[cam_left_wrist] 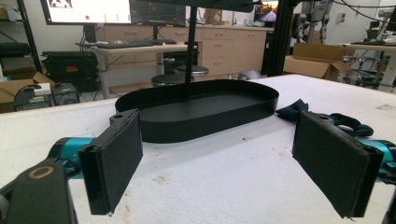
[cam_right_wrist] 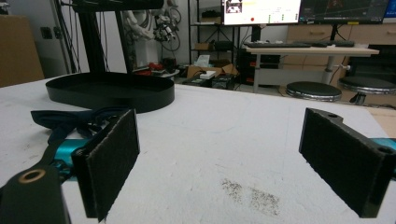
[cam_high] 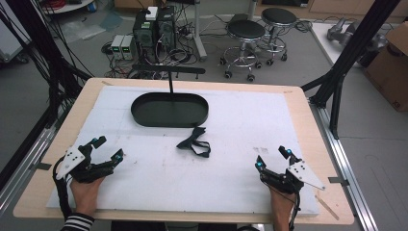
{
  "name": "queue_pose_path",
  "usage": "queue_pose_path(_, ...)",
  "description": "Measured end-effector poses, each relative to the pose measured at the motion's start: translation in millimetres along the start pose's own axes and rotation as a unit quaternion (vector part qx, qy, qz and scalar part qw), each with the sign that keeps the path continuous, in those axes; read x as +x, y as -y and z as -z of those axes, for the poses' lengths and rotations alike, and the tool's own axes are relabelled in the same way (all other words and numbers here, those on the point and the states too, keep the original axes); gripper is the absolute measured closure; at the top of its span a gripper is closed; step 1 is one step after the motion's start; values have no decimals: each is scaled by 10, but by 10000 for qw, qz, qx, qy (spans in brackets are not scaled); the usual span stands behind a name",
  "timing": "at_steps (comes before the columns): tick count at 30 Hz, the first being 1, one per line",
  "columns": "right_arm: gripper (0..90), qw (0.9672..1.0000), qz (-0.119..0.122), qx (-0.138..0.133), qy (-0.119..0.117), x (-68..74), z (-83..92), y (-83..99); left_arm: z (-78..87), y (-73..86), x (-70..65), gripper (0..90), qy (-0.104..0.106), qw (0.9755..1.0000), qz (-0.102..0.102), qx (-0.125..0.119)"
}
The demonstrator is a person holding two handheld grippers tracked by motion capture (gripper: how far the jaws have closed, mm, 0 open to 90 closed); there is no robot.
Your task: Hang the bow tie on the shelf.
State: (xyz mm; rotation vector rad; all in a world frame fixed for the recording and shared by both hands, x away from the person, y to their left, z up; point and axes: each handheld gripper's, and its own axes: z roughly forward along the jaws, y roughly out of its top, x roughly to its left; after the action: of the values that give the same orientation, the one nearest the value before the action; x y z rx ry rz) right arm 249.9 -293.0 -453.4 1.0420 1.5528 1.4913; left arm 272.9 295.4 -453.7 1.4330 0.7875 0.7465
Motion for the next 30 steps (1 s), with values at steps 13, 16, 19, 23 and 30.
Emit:
queue_pose_path(13, 113, 10000, -36, -25, -11, 1, 6, 2, -7, -3, 14, 162, 16, 10000, 80, 33)
queue_pose_path(16, 112, 10000, -16, -20, -6, 3, 4, 2, -12, -4, 9, 162, 13, 10000, 59, 49)
queue_pose_path(19, 113, 10000, -42, -10, -13, -1, 5, 1, -11, -5, 15, 162, 1, 10000, 75, 54)
queue_pose_path(23, 113, 10000, -26, 4, -10, 0, 2, 0, -15, -6, 6, 162, 18, 10000, 37, 55)
queue_pose_path(30, 113, 10000, -45, 9, -25, 0, 3, -1, -17, -9, 27, 159, 18, 9999, 137, 64)
